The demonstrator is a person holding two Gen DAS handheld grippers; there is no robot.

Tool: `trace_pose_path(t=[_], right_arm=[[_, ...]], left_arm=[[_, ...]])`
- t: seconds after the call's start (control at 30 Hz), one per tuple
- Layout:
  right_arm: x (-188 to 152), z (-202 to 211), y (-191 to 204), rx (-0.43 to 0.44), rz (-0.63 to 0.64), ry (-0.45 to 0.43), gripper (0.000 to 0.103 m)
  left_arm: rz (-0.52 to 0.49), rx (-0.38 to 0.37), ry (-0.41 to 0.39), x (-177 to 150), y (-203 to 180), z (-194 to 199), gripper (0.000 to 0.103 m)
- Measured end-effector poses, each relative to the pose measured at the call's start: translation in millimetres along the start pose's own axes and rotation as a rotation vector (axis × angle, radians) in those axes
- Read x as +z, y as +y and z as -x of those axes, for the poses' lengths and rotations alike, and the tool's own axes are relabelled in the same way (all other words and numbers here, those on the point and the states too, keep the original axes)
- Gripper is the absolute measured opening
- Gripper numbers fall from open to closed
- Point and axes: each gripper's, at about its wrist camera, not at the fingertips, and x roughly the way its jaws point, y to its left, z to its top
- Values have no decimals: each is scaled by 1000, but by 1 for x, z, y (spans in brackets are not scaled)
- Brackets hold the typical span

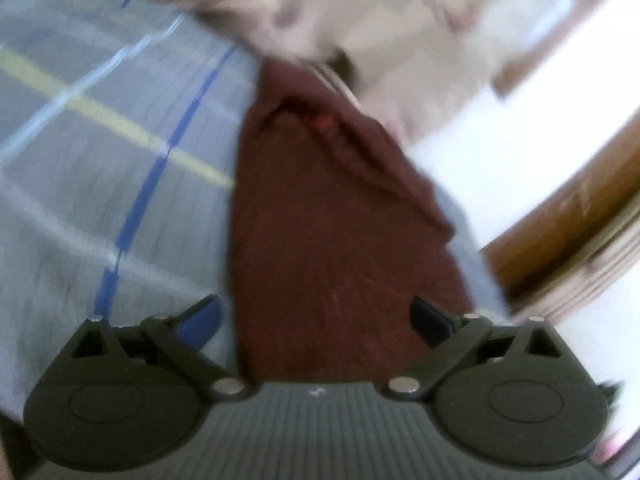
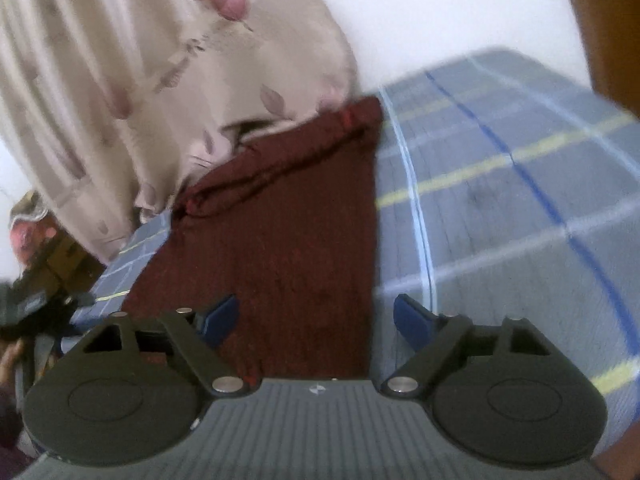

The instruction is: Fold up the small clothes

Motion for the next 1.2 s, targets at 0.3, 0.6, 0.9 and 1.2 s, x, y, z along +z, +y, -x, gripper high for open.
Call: trace_pose_path(t=[0.3, 0.6, 0.9, 1.2], right_arm=[[-21, -11, -5, 93, -138, 34, 76], [-23, -23, -21, 167, -281, 82, 36], [-21, -19, -26, 244, -338, 69, 21], [-16, -7, -29, 317, -374, 2, 17]], left_arm=[[-11, -99, 156, -23, 11, -20, 101], [-8, -152, 112, -43, 5, -29, 44], [-64, -204, 4, -31, -18, -4, 15], [-47, -249, -57, -35, -16, 1, 15]])
